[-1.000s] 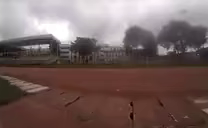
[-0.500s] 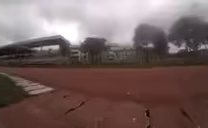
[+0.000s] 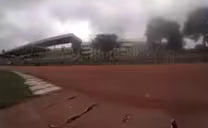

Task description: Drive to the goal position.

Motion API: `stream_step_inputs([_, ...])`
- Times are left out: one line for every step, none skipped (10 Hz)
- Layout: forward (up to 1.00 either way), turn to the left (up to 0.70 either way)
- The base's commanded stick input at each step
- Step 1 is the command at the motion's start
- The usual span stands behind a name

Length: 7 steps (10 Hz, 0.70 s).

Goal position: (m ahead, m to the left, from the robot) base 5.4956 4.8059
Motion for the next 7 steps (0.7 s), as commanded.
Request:
stream_step_inputs([0.70,0.35])
stream_step_inputs([0.70,0.23])
stream_step_inputs([0.70,0.02])
stream_step_inputs([0.70,0.00])
stream_step_inputs([0.70,0.00])
stream_step_inputs([0.70,0.00])
stream_step_inputs([0.70,0.00])
